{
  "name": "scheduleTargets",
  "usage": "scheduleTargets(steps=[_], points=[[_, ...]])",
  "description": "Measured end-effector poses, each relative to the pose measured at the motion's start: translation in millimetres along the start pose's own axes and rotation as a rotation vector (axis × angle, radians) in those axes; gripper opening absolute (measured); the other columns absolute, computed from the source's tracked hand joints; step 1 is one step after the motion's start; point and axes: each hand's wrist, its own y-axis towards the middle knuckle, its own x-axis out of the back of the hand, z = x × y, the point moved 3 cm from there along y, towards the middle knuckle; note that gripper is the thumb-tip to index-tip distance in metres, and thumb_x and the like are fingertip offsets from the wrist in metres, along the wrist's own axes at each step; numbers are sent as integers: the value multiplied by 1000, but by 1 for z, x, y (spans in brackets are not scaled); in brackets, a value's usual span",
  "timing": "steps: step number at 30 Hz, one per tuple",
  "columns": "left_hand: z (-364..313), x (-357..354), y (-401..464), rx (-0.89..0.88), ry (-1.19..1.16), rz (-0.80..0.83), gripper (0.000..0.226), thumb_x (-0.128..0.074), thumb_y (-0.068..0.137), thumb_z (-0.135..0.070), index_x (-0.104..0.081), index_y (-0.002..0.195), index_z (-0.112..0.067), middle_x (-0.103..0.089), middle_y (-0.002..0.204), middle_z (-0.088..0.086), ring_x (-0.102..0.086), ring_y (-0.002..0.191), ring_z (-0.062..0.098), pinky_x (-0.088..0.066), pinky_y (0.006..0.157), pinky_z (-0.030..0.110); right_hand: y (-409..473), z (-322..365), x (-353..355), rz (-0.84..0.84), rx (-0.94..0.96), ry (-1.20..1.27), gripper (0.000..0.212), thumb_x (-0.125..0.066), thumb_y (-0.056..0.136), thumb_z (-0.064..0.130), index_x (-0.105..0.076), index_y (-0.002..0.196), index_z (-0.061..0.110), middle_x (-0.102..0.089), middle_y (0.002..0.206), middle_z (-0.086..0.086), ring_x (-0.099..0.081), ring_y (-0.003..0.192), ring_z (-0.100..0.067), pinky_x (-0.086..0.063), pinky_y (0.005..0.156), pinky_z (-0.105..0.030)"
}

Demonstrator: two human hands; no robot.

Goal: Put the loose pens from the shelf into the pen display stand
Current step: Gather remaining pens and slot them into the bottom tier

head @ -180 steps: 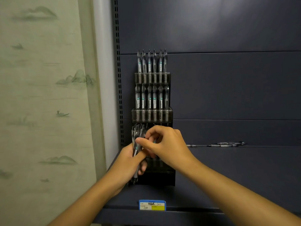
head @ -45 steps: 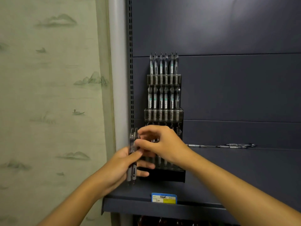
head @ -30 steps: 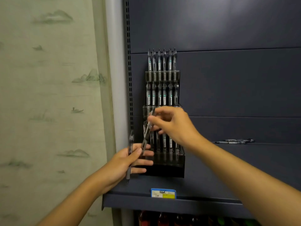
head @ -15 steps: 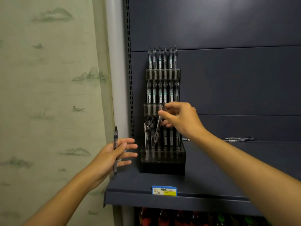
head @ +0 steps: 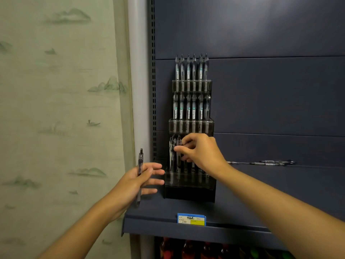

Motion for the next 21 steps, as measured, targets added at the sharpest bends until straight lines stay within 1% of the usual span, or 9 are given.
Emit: scheduleTargets(steps=[3, 7, 10, 15, 17, 19, 21], points=[[0, -3, 0, 3, -9, 8, 26, -44, 101, -22, -65, 114, -18, -74, 111, 1, -72, 99, 23, -56, 79, 34, 0, -1, -2, -25, 2, -84, 26, -78, 83, 36, -63, 84, 14, -72, 67, 0, -70, 56, -6, -61, 66, -33], [0, -8, 0, 4, -15, 20, 26, -43, 101, -21, -65, 114, -17, -74, 109, 1, -72, 99, 23, -56, 75, 31, 2, -1, 1, -48, -8, -82, 24, -75, 86, 35, -62, 85, 15, -72, 67, -1, -71, 57, -5, -61, 67, -35], [0, -11, 0, 6, -21, 27, 26, -43, 101, -21, -65, 113, -16, -74, 110, 2, -72, 99, 24, -57, 74, 30, 4, -3, 2, -43, -11, -111, 23, -75, 86, 37, -63, 86, 17, -73, 67, 0, -70, 59, -4, -61, 69, -34], [-1, -15, 1, 11, -12, 46, 26, -43, 102, -21, -65, 114, -17, -74, 110, 2, -72, 100, 24, -58, 79, 33, 1, -8, -4, 29, -36, -230, 26, -76, 83, 43, -63, 85, 20, -70, 68, 5, -69, 56, -2, -60, 66, -27], [-2, -18, 1, 11, -16, 56, 26, -42, 102, -20, -65, 114, -17, -74, 110, 2, -72, 100, 24, -59, 81, 35, -2, -7, -3, 33, -37, -267, 31, -76, 80, 47, -61, 87, 21, -70, 66, 4, -68, 55, -3, -59, 67, -28], [-4, -21, 1, 5, -30, 56, 26, -42, 102, -20, -66, 114, -16, -74, 109, 4, -72, 98, 24, -58, 81, 35, -7, -5, 3, 15, -50, -251, 35, -77, 78, 49, -60, 88, 21, -71, 66, 3, -67, 52, -5, -58, 67, -27], [-6, -24, 2, -2, -43, 61, 26, -43, 102, -20, -65, 114, -16, -74, 108, 5, -72, 96, 25, -59, 78, 35, -15, 1, 7, 6, -71, -113, 35, -78, 79, 47, -60, 90, 19, -72, 66, 0, -68, 51, -8, -58, 64, -26]])
